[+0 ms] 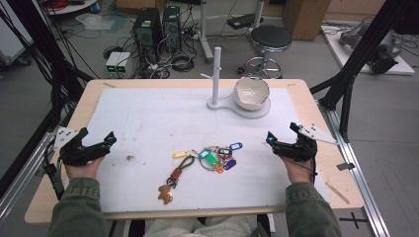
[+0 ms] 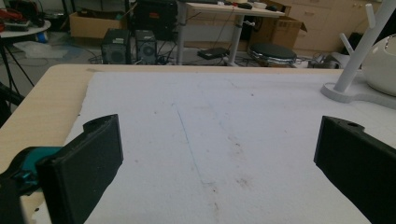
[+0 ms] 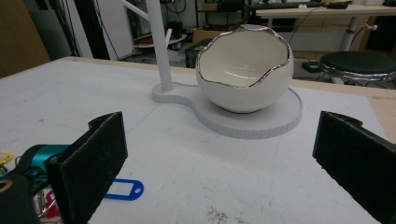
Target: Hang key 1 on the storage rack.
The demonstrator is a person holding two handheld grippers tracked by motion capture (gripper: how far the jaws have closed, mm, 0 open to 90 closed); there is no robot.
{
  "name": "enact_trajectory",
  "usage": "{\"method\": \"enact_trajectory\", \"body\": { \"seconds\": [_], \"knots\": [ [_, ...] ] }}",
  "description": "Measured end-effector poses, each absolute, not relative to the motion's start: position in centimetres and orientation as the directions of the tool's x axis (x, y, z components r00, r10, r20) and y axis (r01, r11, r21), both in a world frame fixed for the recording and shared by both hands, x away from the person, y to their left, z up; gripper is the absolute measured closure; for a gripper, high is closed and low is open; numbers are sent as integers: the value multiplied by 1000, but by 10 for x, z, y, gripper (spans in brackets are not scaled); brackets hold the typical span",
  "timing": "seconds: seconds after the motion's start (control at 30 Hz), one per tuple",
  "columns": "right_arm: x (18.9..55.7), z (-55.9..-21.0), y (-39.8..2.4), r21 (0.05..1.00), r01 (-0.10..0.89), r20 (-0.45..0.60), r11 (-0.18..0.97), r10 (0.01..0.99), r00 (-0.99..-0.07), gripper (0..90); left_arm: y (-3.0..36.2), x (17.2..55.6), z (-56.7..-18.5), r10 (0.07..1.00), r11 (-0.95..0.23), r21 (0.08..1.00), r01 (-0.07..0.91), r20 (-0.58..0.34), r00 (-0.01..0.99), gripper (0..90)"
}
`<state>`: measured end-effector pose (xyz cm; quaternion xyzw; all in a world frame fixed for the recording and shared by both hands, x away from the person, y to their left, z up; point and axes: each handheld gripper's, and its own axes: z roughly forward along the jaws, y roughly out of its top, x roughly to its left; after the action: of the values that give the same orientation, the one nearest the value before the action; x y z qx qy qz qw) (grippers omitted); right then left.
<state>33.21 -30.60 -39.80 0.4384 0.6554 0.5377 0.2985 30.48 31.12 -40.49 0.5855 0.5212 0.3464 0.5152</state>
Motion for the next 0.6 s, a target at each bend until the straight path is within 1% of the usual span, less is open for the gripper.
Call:
{"method": "enact_trajectory", "body": {
  "seconds": [0.37,0.57,0.6],
  "knots": [
    [333,-399,-305,964,263,78,46,894,-442,20,309,305,-404,960,81,961,264,-147,240,17],
    [334,-400,-304,962,265,67,60,892,-447,20,302,304,-402,941,115,955,274,-193,278,17],
    [334,-400,-304,962,265,67,60,892,-447,20,301,303,-401,944,98,957,272,-176,280,17]
  ]
}}
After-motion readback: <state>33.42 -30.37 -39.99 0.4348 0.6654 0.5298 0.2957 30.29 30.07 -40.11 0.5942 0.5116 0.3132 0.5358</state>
